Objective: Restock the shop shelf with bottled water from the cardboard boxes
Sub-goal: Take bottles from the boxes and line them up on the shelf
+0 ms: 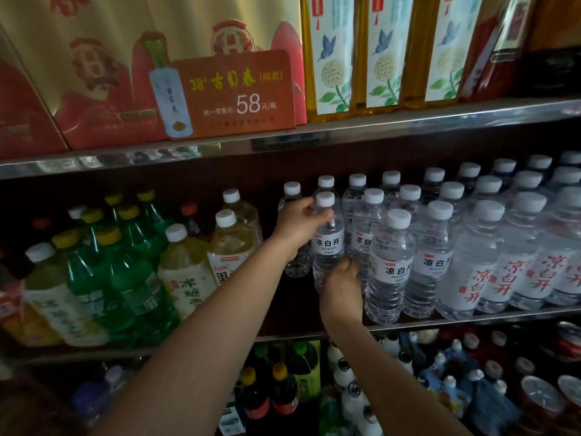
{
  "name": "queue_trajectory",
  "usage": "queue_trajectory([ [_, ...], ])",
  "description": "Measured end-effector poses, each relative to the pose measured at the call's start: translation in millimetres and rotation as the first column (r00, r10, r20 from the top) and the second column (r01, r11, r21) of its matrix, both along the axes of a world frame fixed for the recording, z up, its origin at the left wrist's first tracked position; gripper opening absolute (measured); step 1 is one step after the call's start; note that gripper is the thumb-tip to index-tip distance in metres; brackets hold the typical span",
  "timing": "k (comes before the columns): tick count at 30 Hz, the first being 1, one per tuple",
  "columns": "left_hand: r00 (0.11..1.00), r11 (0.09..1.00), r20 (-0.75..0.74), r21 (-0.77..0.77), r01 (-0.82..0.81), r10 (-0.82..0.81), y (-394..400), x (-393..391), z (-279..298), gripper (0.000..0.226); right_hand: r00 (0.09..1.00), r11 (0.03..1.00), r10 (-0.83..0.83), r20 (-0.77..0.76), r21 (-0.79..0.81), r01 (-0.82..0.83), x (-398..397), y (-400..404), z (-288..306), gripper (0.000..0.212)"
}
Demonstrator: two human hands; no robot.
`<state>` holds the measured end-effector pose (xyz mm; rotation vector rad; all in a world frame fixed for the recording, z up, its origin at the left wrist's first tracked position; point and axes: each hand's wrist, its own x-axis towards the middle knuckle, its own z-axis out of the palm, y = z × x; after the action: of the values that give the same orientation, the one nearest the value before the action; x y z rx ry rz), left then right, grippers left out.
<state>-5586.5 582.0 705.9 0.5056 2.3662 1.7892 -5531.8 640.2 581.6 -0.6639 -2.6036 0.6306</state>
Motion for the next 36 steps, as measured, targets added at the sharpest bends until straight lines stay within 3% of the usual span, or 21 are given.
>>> queue_trajectory([
  [3, 1.000, 1.000, -0.013, -0.007, -0.029, 0.029, 0.4, -3.7, -1.3, 0.032, 0.998, 0.999, -0.027, -0.060, 0.033, 0.029, -3.3, -0.3, -4.6, 0.058],
  [7, 0.989, 0.996, -0.124, -0.049, -0.081, 0.074, -1.9, 8.3, -5.3, 0.028, 0.996, 0.998, -0.019, -0.087, -0.059, 0.014, -2.2, -2.5, -0.4, 0.052],
  [9, 0.982, 0.991, -0.168, -0.084, -0.101, 0.086, -6.6, 19.3, -7.3, 0.027, 0.992, 0.977, -0.033, -0.118, -0.213, 0.007, 1.4, -6.1, 5.5, 0.055],
  [12, 0.977, 0.983, -0.192, -0.141, -0.117, 0.088, -20.9, 35.2, -6.0, 0.027, 0.984, 0.871, -0.113, -0.141, -0.490, 0.030, 6.4, -12.3, 22.7, 0.060],
  [16, 0.981, 0.977, -0.164, -0.164, -0.134, 0.107, -50.6, 51.5, 0.7, 0.027, 0.974, 0.727, -0.177, -0.144, -0.685, 0.031, 21.0, -29.9, 53.7, 0.062],
  [19, 0.982, 0.973, -0.089, -0.147, -0.179, 0.167, -81.5, 63.9, 7.9, 0.037, 0.958, 0.728, -0.170, -0.232, -0.685, -0.036, 40.2, -48.7, 70.9, 0.048],
  [23, 0.964, 0.952, -0.099, -0.159, -0.260, 0.246, -132.6, 89.1, 19.8, 0.018, 0.915, 0.786, 0.112, -0.388, -0.528, -0.321, 75.1, -92.7, 90.7, 0.023],
  [26, 0.944, 0.930, -0.100, -0.167, -0.326, 0.313, -181.7, 114.2, 20.1, 0.023, 0.822, 0.744, 0.404, -0.401, -0.379, -0.551, 97.6, -141.2, 100.0, 0.017],
  [30, 0.878, 0.863, -0.074, -0.165, -0.478, 0.472, -272.3, 169.3, 4.7, 0.024, 0.591, 0.535, 0.762, -0.264, -0.258, -0.804, 124.7, -226.7, 97.5, 0.017],
  [32, 0.804, 0.797, -0.011, -0.129, -0.591, 0.594, -328.8, 208.7, -13.6, 0.024, 0.457, 0.409, 0.876, -0.153, -0.265, -0.873, 146.0, -274.8, 89.0, 0.021],
  [36, 0.574, 0.590, 0.170, -0.065, -0.804, 0.801, -438.1, 316.6, -64.8, 0.013, 0.171, 0.143, 0.985, -0.036, -0.393, -0.908, 212.0, -371.3, 57.7, 0.007],
])
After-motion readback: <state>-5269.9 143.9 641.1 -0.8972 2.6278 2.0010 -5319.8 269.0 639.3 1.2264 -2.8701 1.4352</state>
